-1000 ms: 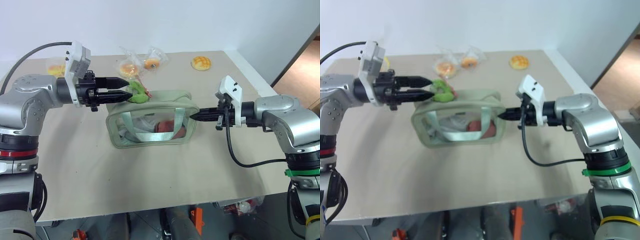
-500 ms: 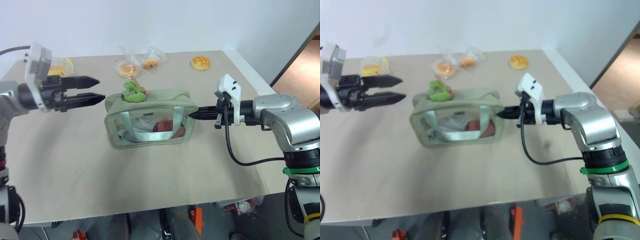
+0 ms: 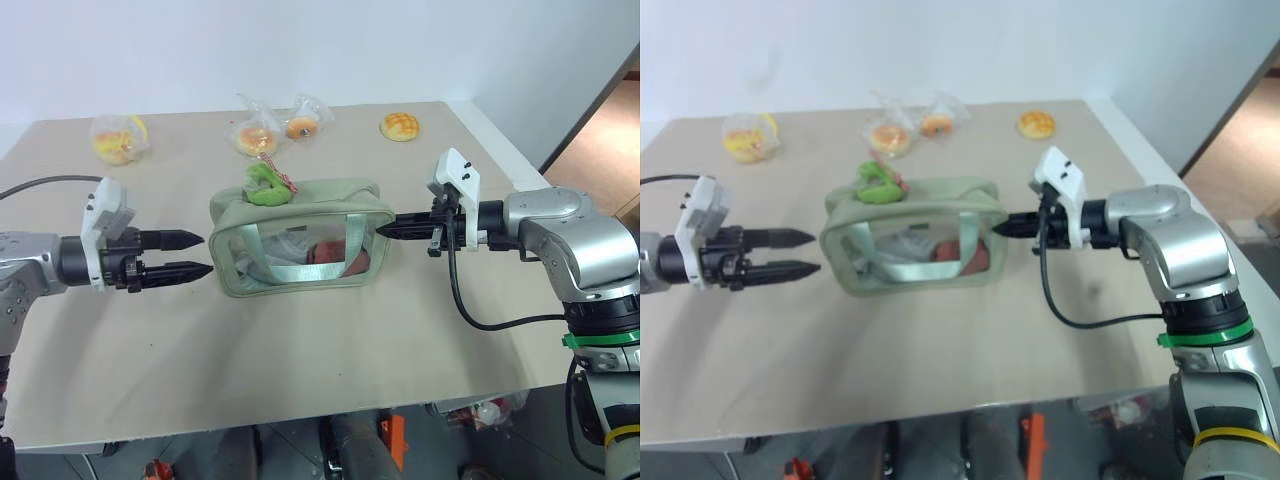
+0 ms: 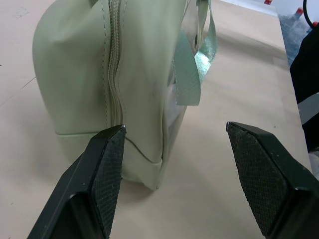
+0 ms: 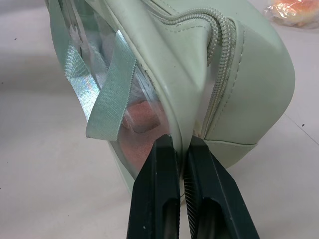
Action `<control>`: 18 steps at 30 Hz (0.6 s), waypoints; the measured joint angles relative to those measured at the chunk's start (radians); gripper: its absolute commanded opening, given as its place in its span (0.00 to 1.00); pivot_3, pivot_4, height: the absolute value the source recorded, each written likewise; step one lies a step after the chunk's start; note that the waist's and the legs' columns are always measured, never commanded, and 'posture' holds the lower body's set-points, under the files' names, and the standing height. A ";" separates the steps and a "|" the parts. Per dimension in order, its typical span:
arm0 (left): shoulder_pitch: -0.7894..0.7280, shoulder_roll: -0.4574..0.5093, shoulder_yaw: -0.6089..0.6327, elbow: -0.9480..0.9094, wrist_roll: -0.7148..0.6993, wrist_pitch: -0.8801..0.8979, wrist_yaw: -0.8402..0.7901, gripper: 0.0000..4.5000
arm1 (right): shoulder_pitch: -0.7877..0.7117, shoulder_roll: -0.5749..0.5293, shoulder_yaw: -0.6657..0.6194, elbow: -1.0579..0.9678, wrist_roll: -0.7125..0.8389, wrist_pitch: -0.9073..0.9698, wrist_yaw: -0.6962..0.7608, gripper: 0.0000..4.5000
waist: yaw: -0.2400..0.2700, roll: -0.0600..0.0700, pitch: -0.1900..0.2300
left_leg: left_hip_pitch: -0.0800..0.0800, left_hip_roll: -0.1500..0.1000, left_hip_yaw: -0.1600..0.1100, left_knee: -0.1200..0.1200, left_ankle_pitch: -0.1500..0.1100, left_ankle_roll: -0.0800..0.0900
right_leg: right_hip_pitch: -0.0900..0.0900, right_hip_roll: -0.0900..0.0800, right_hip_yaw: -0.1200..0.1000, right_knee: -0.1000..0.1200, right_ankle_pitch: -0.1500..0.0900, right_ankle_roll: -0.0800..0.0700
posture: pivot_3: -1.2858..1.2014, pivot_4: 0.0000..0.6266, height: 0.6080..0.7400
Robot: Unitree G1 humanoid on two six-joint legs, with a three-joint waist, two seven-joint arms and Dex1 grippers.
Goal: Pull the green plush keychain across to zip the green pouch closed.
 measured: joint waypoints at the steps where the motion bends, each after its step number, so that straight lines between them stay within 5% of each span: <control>1: -0.003 -0.007 -0.007 0.000 0.000 0.000 0.001 0.74 | 0.000 0.000 0.000 0.000 0.000 0.000 0.000 0.00 | 0.000 0.000 0.000 | 0.000 0.000 0.000 0.000 0.000 0.000 | 0.000 0.000 0.000 0.000 0.000 0.000 | 0.52 0.24 1.00; 6: -0.040 -0.040 -0.046 0.029 0.012 -0.001 0.012 0.74 | 0.000 0.001 0.000 -0.001 0.001 0.001 -0.003 0.00 | 0.000 0.000 0.000 | 0.000 0.000 0.000 0.000 0.000 0.000 | 0.000 0.000 0.001 0.000 0.000 0.000 | 0.52 0.24 1.00; 15: -0.091 -0.087 -0.049 0.085 0.004 -0.013 0.023 0.10 | 0.003 0.000 -0.001 -0.007 0.001 0.006 -0.008 0.00 | -0.001 0.000 0.000 | 0.000 0.000 0.000 0.000 0.000 0.000 | 0.000 0.001 0.001 0.000 0.000 0.000 | 0.52 0.24 1.00; 18: -0.099 -0.087 -0.047 0.090 0.004 -0.013 0.026 0.01 | 0.003 0.000 -0.001 -0.009 0.002 0.006 -0.015 0.00 | -0.001 0.000 0.000 | 0.000 0.000 0.000 0.000 0.000 0.000 | 0.000 0.001 0.001 0.000 0.000 0.000 | 0.52 0.24 1.00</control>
